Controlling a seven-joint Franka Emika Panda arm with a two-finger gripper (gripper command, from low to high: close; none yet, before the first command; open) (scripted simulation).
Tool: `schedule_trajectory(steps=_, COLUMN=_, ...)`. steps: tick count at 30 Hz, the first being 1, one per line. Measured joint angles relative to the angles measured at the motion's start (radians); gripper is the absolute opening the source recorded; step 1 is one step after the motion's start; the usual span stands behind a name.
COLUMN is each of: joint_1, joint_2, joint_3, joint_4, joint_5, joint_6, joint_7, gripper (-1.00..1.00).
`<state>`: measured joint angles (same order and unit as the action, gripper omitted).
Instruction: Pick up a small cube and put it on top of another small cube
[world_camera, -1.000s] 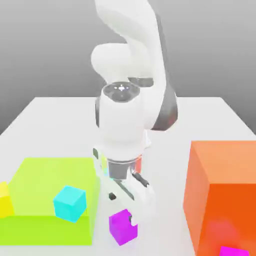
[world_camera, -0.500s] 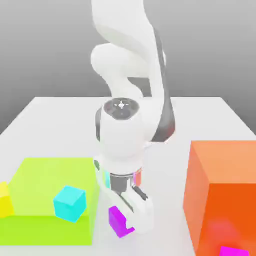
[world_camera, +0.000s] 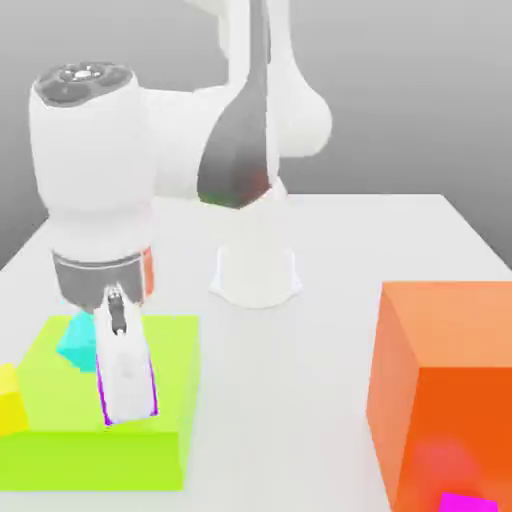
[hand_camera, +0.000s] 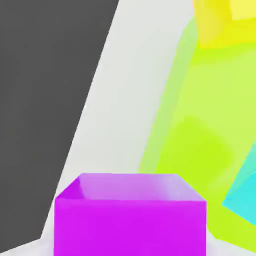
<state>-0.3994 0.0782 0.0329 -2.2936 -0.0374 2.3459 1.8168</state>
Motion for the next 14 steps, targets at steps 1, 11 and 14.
schedule_trajectory(steps=1, joint_1=-0.026, joint_2=-0.003, joint_3=-0.012, joint_4=0.015, joint_5=0.006, joint_6=-0.013, joint_7=-0.004, gripper=-1.00)
schedule_trajectory(steps=11, joint_1=-0.144, joint_2=0.070, joint_3=-0.063, joint_4=0.050, joint_5=0.047, joint_6=0.047, joint_7=-0.025, gripper=1.00)
schedule_trajectory(steps=14, joint_1=-0.144, joint_2=0.070, joint_3=-0.063, joint_4=0.050, joint_5=0.046, joint_6=0.047, joint_7=-0.025, gripper=1.00)
